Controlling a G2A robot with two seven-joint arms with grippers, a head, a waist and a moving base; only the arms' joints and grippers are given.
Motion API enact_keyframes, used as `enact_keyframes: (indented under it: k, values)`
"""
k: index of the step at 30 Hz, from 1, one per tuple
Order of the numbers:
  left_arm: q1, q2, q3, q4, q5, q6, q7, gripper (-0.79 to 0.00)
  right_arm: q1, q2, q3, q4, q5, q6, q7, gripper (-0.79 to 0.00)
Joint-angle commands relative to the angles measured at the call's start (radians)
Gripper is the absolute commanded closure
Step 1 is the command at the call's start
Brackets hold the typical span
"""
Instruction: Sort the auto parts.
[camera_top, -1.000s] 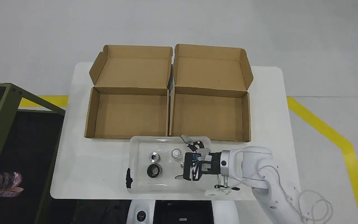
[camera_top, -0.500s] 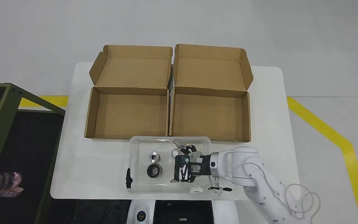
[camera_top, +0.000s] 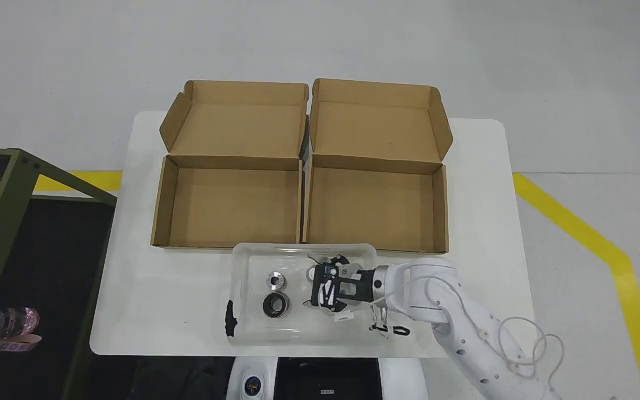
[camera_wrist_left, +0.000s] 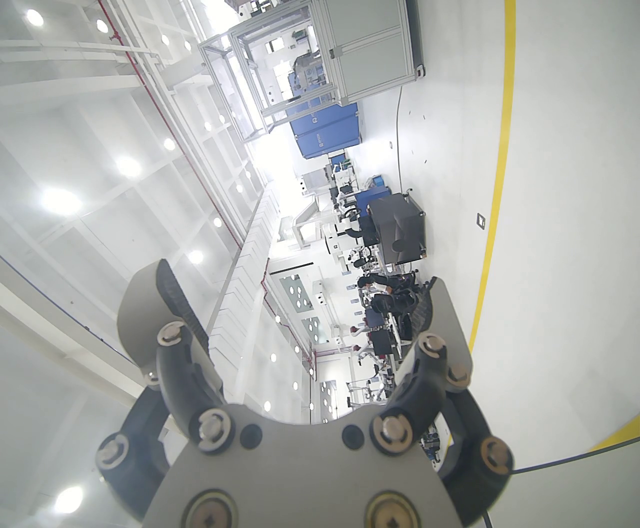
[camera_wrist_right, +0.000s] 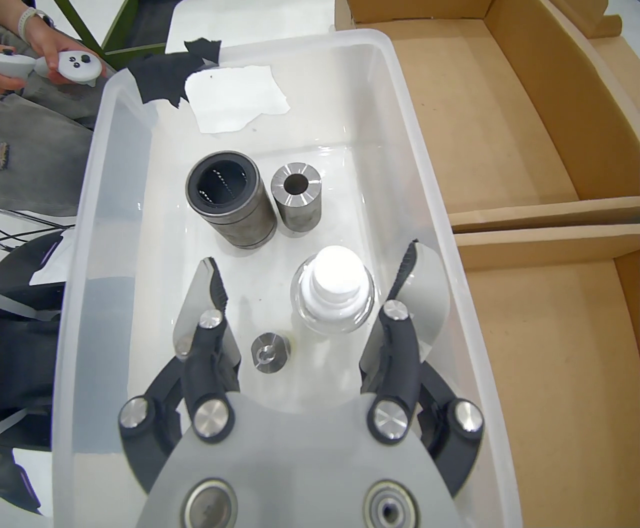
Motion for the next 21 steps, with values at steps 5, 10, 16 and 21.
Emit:
enact_keyframes:
  k: [5, 10, 16, 21]
  values:
    - [0.000, 0.000, 0.000, 0.000, 0.000, 0.000, 0.000, -0.785, 0.002, 0.003, -0.002, 0.011, -0.031, 0.026, -0.028, -0.240]
    - [0.000, 0.000, 0.000, 0.000, 0.000, 0.000, 0.000, -0.785, 0.008, 0.004, -0.007, 0.014, -0.040, 0.024, -0.046, 0.000]
    - [0.000, 0.000, 0.000, 0.000, 0.000, 0.000, 0.000, -0.785, 0.000, 0.012, 0.004, -0.029, -0.015, -0.006, -0.058, 0.000]
    - [0.000, 0.000, 0.000, 0.000, 0.000, 0.000, 0.000, -0.785, -0.011, 0.019, 0.027, -0.080, 0.024, -0.028, -0.078, 0.000]
